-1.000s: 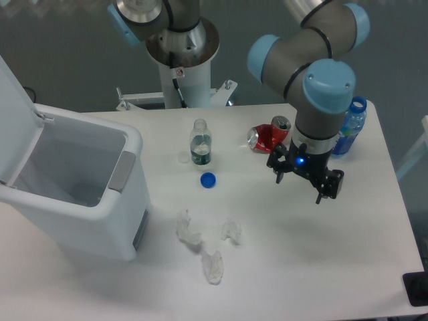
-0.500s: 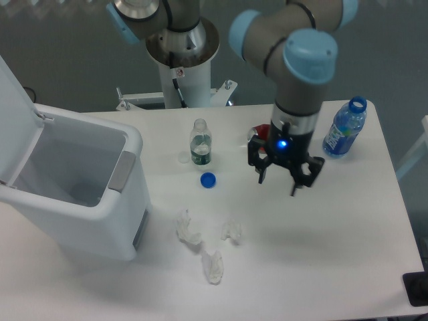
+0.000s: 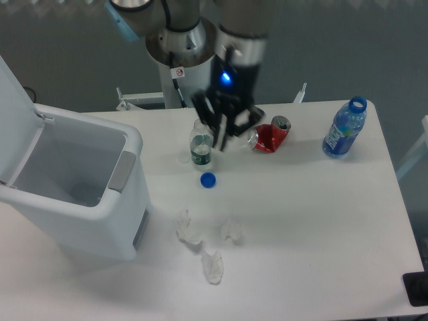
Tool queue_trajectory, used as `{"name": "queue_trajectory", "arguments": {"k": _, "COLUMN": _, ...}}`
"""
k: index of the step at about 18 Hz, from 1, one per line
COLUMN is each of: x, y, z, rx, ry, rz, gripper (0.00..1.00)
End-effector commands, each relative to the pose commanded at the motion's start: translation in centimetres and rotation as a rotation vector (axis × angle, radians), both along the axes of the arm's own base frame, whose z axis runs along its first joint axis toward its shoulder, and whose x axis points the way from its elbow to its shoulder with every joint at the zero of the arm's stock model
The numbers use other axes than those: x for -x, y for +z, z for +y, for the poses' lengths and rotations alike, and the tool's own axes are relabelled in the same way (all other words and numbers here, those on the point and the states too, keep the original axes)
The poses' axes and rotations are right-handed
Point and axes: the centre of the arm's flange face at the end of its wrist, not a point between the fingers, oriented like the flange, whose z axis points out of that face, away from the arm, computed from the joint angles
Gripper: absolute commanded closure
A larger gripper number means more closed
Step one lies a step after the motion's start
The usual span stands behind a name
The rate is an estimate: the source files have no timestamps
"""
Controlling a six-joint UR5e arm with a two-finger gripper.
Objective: Close the trash can
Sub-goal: 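Raise the gripper and swing it over toward the open trash can lid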
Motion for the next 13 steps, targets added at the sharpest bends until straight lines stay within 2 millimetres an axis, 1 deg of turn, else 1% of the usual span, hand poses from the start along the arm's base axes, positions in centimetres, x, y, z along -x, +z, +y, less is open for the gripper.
{"name": "queue_trajectory", "arguments": {"k": 3, "x": -3.5, "y": 2.4, "z": 0.1, "rx": -0.051, "ry": -0.004, "rz": -0.008, "gripper": 0.89}}
{"name": "queue_trajectory", "arguments": {"k": 5, "x": -6.3, "y": 3.6, "z": 0.5, "rx": -0.078, "ry": -0.010, "rz": -0.025, "gripper": 0.89}}
{"name": "queue_trajectory", "arguments": {"k": 7, "x": -8.8, "y": 4.0, "z": 1.2, "rx": -0.090, "ry": -0.051, "rz": -0.035, "gripper": 0.89}}
{"name": "queue_trajectory", "arguments": {"k": 9, "x": -11.2, "y": 5.0, "z": 1.3, "rx": -0.108, "ry": -0.095, "rz": -0.020, "gripper": 0.89}}
{"name": "queue_trajectory", "arguments": {"k": 13, "x": -14.7, "y": 7.3, "z": 0.6, "rx": -0.183, "ry": -0.165, "rz": 0.001, "gripper": 0.88}}
